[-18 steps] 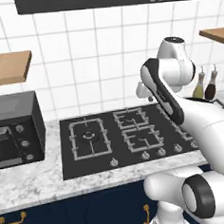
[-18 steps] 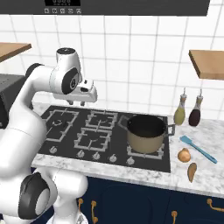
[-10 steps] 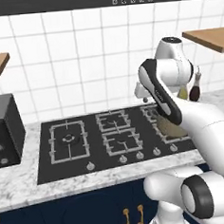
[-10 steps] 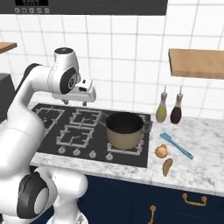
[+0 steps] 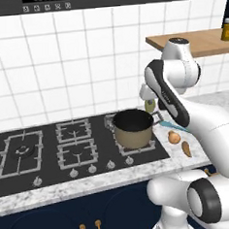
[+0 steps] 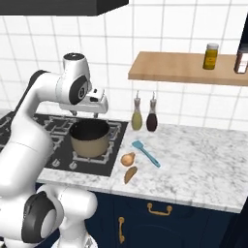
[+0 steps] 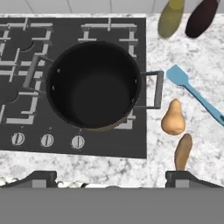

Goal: Put the sweet potato and squash in the pot. Retrieve the spatula and lightly stir the vegetables in the pot.

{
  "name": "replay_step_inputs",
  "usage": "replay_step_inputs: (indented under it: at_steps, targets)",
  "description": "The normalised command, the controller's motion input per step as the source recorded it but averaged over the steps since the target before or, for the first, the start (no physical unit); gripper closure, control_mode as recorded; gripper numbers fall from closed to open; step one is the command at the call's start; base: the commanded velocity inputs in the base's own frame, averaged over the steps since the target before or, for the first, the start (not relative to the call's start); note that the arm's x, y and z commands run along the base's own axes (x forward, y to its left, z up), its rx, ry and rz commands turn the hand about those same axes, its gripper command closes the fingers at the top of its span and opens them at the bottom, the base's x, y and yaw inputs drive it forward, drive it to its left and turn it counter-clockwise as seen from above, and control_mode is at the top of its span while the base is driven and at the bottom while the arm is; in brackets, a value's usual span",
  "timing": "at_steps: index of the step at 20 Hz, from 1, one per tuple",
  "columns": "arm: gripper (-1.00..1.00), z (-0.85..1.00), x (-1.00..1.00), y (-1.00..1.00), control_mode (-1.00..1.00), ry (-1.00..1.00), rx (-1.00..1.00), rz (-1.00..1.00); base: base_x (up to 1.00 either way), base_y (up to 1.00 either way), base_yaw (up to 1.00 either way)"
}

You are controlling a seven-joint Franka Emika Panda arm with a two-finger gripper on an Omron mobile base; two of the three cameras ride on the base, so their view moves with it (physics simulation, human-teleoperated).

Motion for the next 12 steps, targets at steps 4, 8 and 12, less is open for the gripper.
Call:
replay_step_inputs:
  at_steps: [4, 8, 12]
  targets:
    - [-1.00, 0.00, 0.00, 0.00, 1.00, 0.00, 0.00, 0.00, 0.00, -0.14, -0.02]
    - [-1.00, -0.09, 0.01, -0.11, -1.00, 0.05, 0.00, 0.00, 0.00, -0.01, 0.00]
    - [-1.00, -0.66, -0.08, -0.92, -1.00, 0.19, 0.00, -0.08, 0.00, 0.00, 0.00]
